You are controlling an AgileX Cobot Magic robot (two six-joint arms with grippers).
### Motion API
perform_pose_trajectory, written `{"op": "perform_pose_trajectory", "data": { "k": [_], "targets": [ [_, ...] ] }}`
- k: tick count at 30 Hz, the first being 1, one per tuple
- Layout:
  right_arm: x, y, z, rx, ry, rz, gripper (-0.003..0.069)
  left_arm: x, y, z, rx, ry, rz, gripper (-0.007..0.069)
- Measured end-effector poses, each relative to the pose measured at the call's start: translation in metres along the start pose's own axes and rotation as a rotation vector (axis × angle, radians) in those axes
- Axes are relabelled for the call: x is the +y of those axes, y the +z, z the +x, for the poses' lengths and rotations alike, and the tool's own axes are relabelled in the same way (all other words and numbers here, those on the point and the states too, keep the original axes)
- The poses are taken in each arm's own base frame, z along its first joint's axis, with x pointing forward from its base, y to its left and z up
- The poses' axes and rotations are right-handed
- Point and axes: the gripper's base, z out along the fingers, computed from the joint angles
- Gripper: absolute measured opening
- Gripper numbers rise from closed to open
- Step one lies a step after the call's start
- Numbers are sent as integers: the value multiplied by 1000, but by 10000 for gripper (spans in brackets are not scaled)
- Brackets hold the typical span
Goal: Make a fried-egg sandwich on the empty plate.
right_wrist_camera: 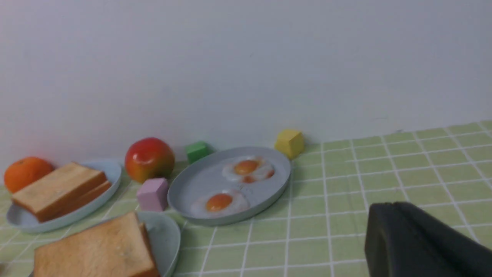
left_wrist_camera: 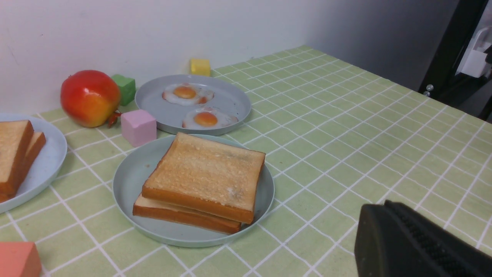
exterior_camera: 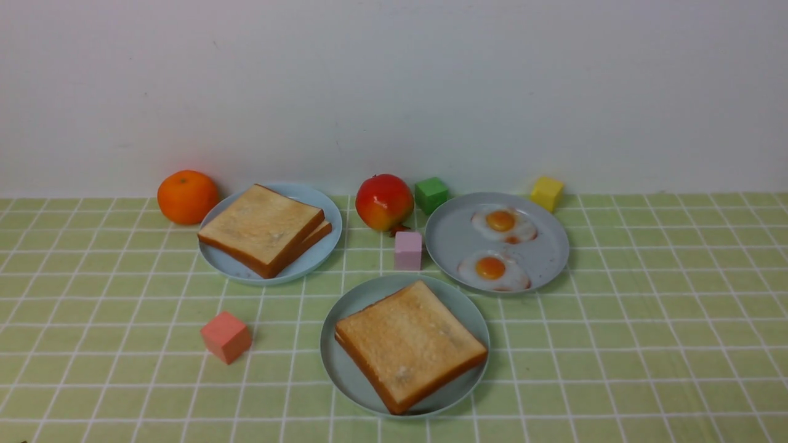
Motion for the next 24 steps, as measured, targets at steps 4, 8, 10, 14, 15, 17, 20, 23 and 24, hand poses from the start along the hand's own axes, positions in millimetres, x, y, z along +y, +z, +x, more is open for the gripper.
{"op": "perform_pose_trajectory", "data": {
  "k": [4,8,10,14,15,17,20,23,24],
  "targets": [
    [-3,-2,1,4,11,39,-13,0,0,0,0,0,0,-10],
    [-3,-2,2,13,12,47,-13,0,0,0,0,0,0,-6],
    [-3,-2,2,13,14,47,-13,0,0,0,0,0,0,-4],
    [-3,-2,3,24,23,47,-11,0,0,0,0,0,0,-2],
    [-3,-2,4,33,5,48,-11,0,0,0,0,0,0,-1],
    [-3,-2,6,55,-14,48,-11,0,0,0,0,0,0,0],
    [-3,-2,13,139,-80,40,-11,0,0,0,0,0,0,3],
    [-3,-3,19,202,-113,37,-11,0,0,0,0,0,0,3],
    [-4,-4,20,220,-114,38,-11,0,0,0,0,0,0,3]
  ]
}}
